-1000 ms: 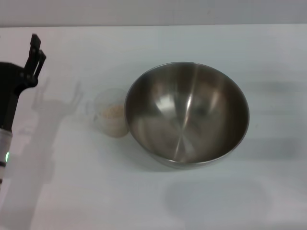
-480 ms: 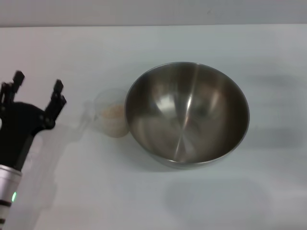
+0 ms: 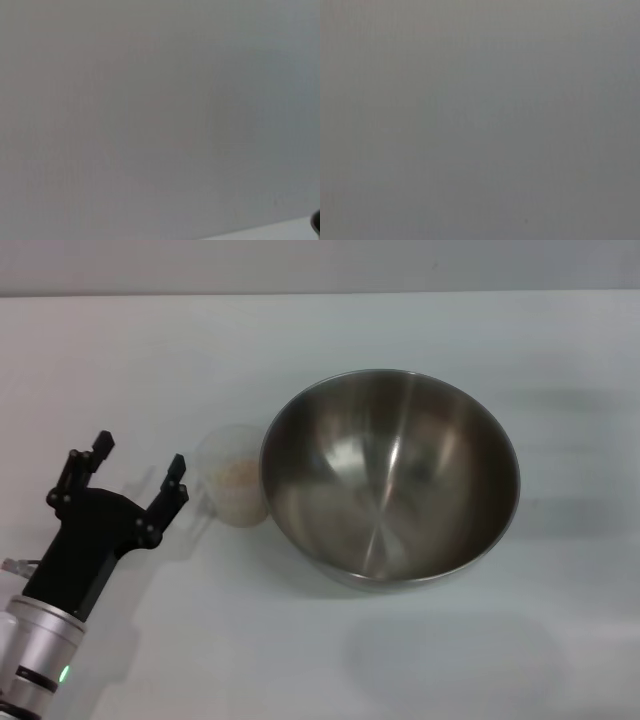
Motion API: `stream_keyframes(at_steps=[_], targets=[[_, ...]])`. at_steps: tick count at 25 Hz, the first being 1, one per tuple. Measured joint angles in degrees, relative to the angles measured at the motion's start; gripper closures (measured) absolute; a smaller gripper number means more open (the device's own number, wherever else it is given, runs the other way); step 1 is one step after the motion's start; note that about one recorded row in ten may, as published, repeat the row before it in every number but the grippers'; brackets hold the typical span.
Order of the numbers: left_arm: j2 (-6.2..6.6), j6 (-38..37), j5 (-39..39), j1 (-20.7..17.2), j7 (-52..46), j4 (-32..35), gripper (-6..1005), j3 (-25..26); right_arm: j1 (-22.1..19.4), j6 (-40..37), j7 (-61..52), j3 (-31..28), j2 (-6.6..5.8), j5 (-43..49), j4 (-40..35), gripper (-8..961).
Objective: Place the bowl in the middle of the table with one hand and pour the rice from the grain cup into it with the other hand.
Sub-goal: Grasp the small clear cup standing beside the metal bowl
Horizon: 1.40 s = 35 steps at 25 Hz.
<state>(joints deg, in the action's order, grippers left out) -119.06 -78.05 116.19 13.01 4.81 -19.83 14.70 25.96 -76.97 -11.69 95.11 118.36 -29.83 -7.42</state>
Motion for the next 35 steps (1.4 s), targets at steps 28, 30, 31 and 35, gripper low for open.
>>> stream_keyframes(at_steps=[28,30,31,35], targets=[[-0.01,9.52,-0.40,3.20,0.44,1.07,187,0.47,-0.39,0.16,0.01,-0.02,0.25,0.03,0.03,230],[-0.02,9.70,-0.41,3.45,0.44,1.08,187,0.66,-0.36,0.16,0.00,-0.02,0.29,0.04,0.13,230],[-0.02,9.70,-0.41,3.45,0.44,1.08,187,0.66,-0.32,0.16,0.00,-0.02,0.29,0.03,0.18,230],[-0.03,10.46,-0.44,4.32,0.46,1.42,187,1.79,-0.16,0.16,0.00,-0.02,0.29,0.03,0.28,230]])
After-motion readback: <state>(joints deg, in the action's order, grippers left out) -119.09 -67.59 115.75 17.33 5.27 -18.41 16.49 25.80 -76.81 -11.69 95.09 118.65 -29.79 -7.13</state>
